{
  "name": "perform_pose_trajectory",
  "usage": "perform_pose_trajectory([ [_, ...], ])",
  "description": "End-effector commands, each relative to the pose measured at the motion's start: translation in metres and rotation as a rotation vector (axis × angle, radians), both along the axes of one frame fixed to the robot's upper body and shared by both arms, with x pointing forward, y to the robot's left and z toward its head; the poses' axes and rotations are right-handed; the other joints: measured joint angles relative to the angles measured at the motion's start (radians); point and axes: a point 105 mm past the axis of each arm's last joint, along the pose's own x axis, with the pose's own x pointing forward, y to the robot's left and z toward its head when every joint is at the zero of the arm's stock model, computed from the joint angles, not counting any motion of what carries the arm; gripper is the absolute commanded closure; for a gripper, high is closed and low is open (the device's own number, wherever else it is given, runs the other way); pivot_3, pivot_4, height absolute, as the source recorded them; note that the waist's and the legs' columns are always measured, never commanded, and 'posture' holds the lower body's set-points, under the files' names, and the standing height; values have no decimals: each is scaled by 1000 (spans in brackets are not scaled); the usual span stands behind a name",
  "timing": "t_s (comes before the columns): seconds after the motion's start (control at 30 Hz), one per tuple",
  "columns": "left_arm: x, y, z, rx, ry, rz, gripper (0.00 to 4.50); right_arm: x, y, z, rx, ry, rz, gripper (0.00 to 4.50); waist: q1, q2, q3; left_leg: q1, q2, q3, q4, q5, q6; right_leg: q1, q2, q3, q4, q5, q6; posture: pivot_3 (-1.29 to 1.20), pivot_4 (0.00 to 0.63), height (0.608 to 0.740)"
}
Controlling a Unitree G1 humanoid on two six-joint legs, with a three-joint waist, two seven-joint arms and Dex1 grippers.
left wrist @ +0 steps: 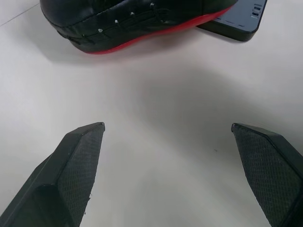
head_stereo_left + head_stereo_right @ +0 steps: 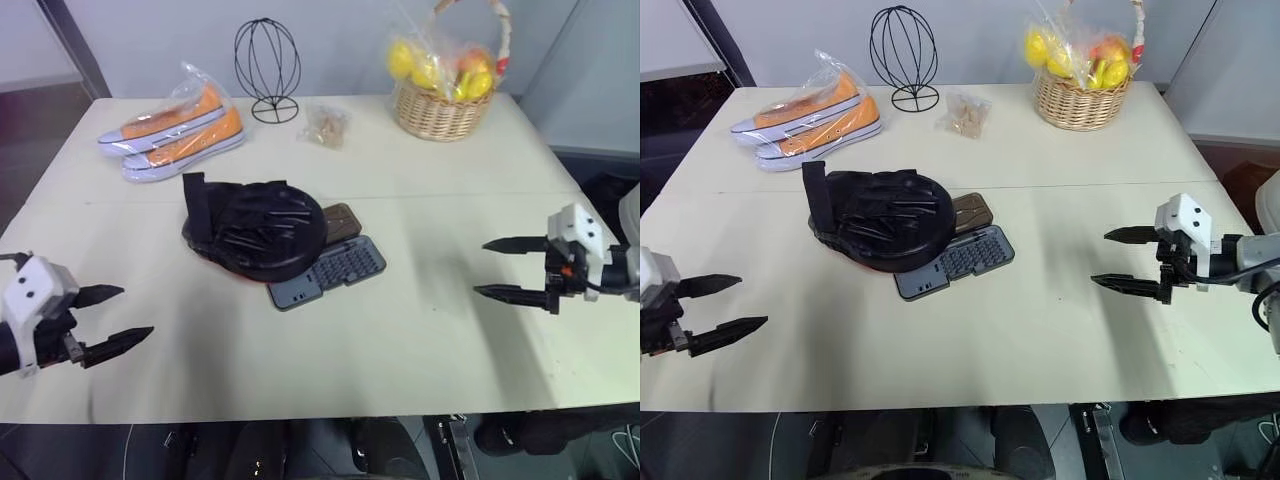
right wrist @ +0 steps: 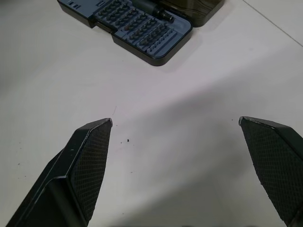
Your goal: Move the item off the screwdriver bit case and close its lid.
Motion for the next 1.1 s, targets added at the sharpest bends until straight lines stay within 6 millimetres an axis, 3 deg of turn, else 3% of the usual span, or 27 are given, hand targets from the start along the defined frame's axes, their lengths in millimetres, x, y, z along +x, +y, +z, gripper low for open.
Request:
perform_pose_trajectory([
  [0.03,1,-4,8,20,-44,-18,11,0,0,7,-6,-38,7,0,0,0,0,0,0,0,0,0,0,0,0,0,0,0,0,0,150,740],
  [0.4,8,-10,8,-21,-82,-2,11,2,0,6,-5,-52,-4,0,0,0,0,0,0,0,0,0,0,0,0,0,0,0,0,0,150,740],
  [0.6,14,-24,22,-176,-87,-41,11,-1,8,18,102,-27,-34,0,1,0,0,0,0,0,1,0,0,0,0,0,1,0,1,0,150,740],
  [0.73,40,-23,43,-226,-198,-3,11,0,19,29,163,-73,-63,0,4,0,0,1,0,-2,1,0,0,1,1,-1,2,1,1,0,150,740],
  [0.83,73,-16,55,-246,-265,92,11,0,32,39,230,-107,-69,0,4,0,0,1,0,-3,3,0,0,3,2,-1,3,1,2,0,150,740],
  [1.1,128,-25,39,-205,-241,137,11,-8,60,43,283,-133,-52,0,3,0,0,0,-1,-3,2,0,0,1,2,-1,3,3,5,0,150,740],
])
